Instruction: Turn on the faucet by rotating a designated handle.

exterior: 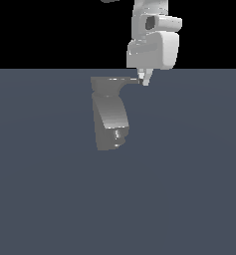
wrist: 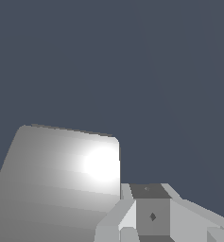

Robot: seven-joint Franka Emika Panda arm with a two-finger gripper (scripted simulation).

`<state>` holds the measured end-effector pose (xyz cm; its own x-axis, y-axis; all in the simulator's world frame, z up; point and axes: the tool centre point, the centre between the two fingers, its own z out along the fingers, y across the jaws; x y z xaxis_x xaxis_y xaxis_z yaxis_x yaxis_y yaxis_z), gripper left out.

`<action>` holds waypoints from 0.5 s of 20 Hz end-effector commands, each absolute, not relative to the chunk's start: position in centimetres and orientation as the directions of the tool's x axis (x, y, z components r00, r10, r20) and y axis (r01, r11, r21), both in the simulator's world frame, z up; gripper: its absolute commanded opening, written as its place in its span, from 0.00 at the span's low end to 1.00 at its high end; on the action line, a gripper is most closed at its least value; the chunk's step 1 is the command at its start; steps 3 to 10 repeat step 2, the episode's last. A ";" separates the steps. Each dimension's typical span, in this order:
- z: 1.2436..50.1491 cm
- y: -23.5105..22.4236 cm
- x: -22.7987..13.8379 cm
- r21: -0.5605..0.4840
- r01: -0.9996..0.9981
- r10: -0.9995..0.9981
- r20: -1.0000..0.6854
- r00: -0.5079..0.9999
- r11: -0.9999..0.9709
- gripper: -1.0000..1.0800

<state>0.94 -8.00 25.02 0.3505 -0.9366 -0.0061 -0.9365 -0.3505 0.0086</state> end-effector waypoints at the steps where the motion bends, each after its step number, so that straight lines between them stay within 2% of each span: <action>1: 24.9 -9.6 2.1 0.000 -0.943 -0.943 0.000 0.333 -0.333 0.00; 10: 24.9 -9.6 2.1 0.000 -0.943 -0.943 0.000 0.333 -0.333 0.00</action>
